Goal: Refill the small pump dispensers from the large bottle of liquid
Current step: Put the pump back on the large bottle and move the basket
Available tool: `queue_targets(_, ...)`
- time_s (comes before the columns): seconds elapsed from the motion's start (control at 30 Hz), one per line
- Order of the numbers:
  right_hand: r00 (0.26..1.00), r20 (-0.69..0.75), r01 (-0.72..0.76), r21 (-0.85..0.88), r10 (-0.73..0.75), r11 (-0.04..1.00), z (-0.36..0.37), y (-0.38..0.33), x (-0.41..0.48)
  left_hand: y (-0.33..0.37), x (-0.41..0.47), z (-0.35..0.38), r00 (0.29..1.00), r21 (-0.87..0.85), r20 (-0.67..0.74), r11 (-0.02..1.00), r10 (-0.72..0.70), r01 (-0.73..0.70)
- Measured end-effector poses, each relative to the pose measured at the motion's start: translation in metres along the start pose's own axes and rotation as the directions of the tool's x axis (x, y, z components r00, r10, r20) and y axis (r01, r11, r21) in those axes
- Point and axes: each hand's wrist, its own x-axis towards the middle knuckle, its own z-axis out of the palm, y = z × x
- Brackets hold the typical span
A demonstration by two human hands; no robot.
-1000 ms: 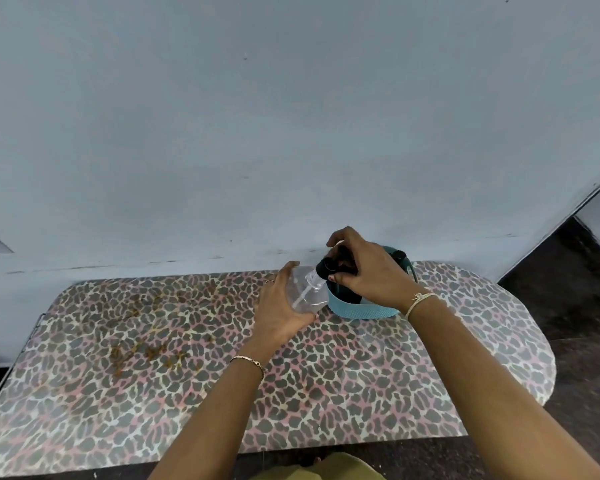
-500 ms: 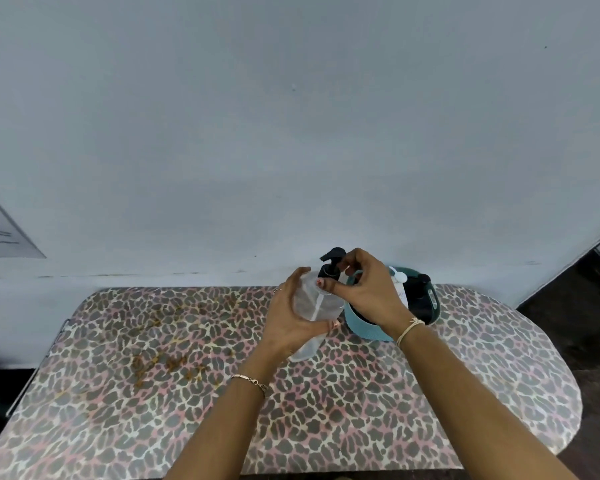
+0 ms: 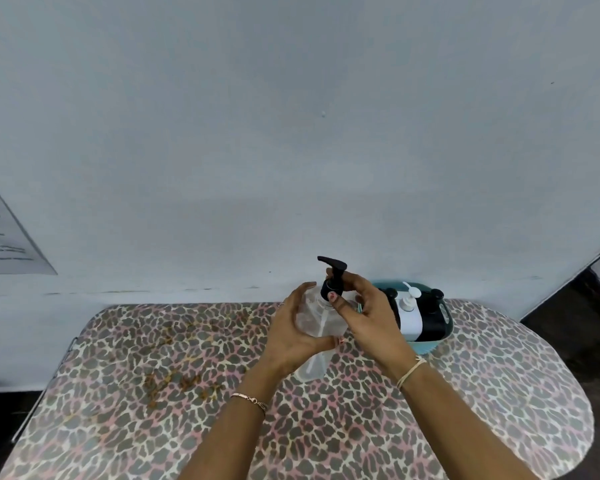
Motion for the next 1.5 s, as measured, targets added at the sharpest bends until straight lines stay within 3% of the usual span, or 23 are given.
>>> queue_targets(0.17, 0.986, -0.165, -0.046, -0.074, 0.034, 0.996, 0.010, 0.000, 0.005, 0.000, -0.005, -0.001, 1.000, -0.038, 0.011, 0.999, 0.000, 0.000)
queue_targets(0.3, 0.987, 0.131, -0.100, 0.036, 0.094, 0.994, 0.003, -0.008, 0.000, 0.000, -0.004, -0.006, 0.999, -0.056, 0.054, 0.998, -0.011, 0.014)
queue_targets(0.37, 0.981, 0.183, -0.085, 0.072, 0.071, 0.994, 0.000, -0.009, -0.001, 0.001, -0.003, -0.008, 0.998, -0.061, 0.068, 0.998, -0.015, 0.019)
queue_targets(0.57, 0.986, -0.166, -0.027, -0.040, 0.020, 0.999, 0.010, -0.004, 0.004, 0.001, -0.005, -0.004, 0.999, -0.100, 0.042, 0.995, -0.008, 0.012)
queue_targets(0.63, 0.989, -0.148, -0.023, -0.050, 0.016, 0.998, 0.011, -0.004, 0.004, 0.002, -0.004, -0.004, 0.999, -0.114, 0.052, 0.993, -0.010, 0.016)
queue_targets(0.73, 0.996, 0.069, -0.055, 0.026, 0.053, 0.998, 0.008, -0.011, 0.002, 0.002, 0.000, -0.008, 0.998, -0.111, 0.064, 0.994, -0.005, 0.012)
queue_targets(0.8, 0.995, 0.099, -0.029, 0.019, 0.027, 0.999, 0.005, -0.010, 0.001, 0.002, 0.001, -0.011, 0.998, -0.106, 0.070, 0.994, -0.008, 0.015)
queue_targets(1.0, 0.982, -0.189, -0.006, -0.058, -0.005, 0.998, 0.009, -0.008, 0.005, 0.004, -0.001, -0.006, 0.997, -0.102, 0.074, 0.995, -0.007, 0.014)
queue_targets(1.07, 0.993, -0.109, -0.049, -0.099, 0.039, 0.994, 0.007, -0.006, 0.006, 0.004, 0.000, -0.005, 0.996, -0.112, 0.087, 0.994, -0.013, 0.022)
queue_targets(1.13, 0.994, 0.060, -0.079, -0.110, 0.086, 0.991, 0.002, -0.004, 0.006, 0.004, 0.002, -0.007, 0.995, -0.115, 0.092, 0.993, -0.023, 0.033)
queue_targets(1.23, 0.985, 0.164, -0.062, -0.002, 0.061, 0.998, -0.003, -0.008, 0.006, 0.006, 0.003, -0.011, 0.993, -0.113, 0.114, 0.993, -0.016, 0.029)
queue_targets(1.4, 0.987, -0.163, -0.004, -0.025, 0.000, 1.000, 0.004, -0.010, 0.009, 0.006, 0.003, -0.005, 0.993, -0.100, 0.111, 0.994, -0.025, 0.036)
queue_targets(1.47, 0.983, -0.185, -0.019, -0.046, 0.010, 0.999, 0.003, -0.006, 0.009, 0.008, 0.003, -0.004, 0.992, -0.095, 0.120, 0.995, -0.029, 0.041)
queue_targets(1.5, 0.992, -0.128, -0.028, -0.052, 0.021, 0.998, 0.001, -0.005, 0.009, 0.008, 0.004, -0.004, 0.992, -0.096, 0.120, 0.995, -0.030, 0.042)
